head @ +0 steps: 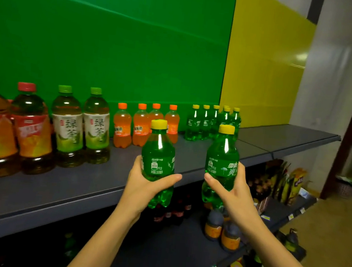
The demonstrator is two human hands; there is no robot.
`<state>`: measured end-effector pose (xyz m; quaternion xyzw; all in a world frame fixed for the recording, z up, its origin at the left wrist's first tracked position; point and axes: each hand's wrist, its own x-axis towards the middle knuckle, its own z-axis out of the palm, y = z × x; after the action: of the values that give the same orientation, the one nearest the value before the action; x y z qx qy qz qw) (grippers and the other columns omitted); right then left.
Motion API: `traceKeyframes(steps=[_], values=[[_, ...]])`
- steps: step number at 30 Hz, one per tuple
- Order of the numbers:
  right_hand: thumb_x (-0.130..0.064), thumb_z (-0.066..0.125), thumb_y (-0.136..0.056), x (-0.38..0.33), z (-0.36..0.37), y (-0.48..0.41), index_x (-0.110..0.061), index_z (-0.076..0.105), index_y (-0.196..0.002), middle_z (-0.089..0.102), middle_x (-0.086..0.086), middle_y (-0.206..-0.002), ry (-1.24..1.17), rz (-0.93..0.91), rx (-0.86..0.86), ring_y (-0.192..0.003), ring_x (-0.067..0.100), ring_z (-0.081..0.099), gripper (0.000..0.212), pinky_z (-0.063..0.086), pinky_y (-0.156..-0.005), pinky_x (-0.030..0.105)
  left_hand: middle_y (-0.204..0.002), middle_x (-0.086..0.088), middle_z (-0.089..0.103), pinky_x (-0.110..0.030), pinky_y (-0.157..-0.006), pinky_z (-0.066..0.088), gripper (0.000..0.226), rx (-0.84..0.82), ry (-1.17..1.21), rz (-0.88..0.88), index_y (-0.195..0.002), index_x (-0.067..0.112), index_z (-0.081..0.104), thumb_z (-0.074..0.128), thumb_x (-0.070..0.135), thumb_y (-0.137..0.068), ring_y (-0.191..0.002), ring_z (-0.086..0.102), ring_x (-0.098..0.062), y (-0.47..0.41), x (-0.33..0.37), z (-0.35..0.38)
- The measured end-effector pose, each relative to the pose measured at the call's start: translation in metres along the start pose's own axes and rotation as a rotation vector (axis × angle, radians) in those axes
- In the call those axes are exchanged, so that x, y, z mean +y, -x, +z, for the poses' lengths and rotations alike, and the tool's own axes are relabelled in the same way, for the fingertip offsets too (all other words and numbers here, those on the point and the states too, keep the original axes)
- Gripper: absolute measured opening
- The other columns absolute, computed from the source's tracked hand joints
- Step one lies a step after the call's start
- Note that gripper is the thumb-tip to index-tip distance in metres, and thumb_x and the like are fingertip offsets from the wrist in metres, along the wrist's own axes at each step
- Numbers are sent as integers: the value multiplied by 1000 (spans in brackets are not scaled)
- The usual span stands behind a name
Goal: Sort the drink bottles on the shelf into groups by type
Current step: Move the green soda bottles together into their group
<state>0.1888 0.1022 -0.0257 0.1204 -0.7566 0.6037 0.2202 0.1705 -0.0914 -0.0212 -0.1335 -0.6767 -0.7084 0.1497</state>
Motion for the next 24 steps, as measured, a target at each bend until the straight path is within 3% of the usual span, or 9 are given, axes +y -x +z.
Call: traceKeyframes(steps=[2, 6, 8, 10, 12, 15, 18, 24], values=[[-42, 65, -72, 13, -16, -18, -26, 25, -138, 51, -22, -119, 30, -9, 1, -102, -4, 56, 80, 51, -84, 17, -102, 3, 66, -18, -66, 51, 73, -5, -7, -3, -113, 21, 52, 84, 27, -47, -85, 66, -5, -21, -8, 22], [-53, 64, -67, 37, -44, -65, -28, 18, -142, 47, -16, -131, 91, -18, 4, -100, 3, 57, 92, 50, -91, 32, -106, 1, 66, -23, -72, 51, 75, -12, -15, 15, -116, 18, 51, 88, 22, -51, -92, 66, -8, -70, -24, 64], [-52, 65, -70, 48, -57, -94, -28, 15, -144, 47, -20, -124, 104, -22, -9, -110, 14, 55, 92, 48, -94, 33, -108, -1, 66, -27, -76, 52, 73, 2, -7, 19, -117, 17, 50, 87, 19, -54, -95, 65, -12, -99, -31, 83], [-49, 65, -73, 58, -69, -124, -27, 14, -144, 51, -12, -123, 117, -16, -22, -114, 23, 52, 91, 47, -94, 36, -109, -4, 67, -30, -78, 53, 74, 17, 4, 18, -118, 16, 50, 86, 19, -54, -96, 66, -15, -129, -35, 100], [-58, 66, -67, 67, -80, -152, -26, 17, -143, 49, -3, -132, 119, -20, -38, -115, 23, 53, 96, 46, -99, 41, -109, -4, 67, -29, -78, 53, 73, 24, 17, 27, -118, 16, 50, 86, 16, -55, -96, 66, -16, -156, -39, 116], [-73, 66, -55, 82, -91, -191, -29, 18, -142, 38, -5, -145, 100, -20, -67, -131, 14, 39, 108, 36, -108, 47, -107, -2, 66, -25, -77, 51, 67, 55, 36, 26, -120, 15, 48, 81, 7, -61, -97, 64, -15, -187, -47, 134], [-79, 65, -49, 97, -97, -219, -31, 18, -141, 35, -1, -147, 95, -9, -88, -134, 19, 36, 114, 37, -107, 50, -105, -2, 65, -26, -78, 50, 65, 91, 25, 13, -119, 15, 49, 80, 6, -62, -97, 63, -17, -208, -58, 144], [-44, 68, -76, 134, -99, -268, -20, 8, -145, 25, 2, -151, 97, -16, -182, -141, 21, 22, 95, 23, -111, 36, -110, -4, 66, -35, -89, 50, 67, 148, -57, -8, -117, 20, 49, 83, 12, -59, -100, 63, -19, -240, -81, 161]])
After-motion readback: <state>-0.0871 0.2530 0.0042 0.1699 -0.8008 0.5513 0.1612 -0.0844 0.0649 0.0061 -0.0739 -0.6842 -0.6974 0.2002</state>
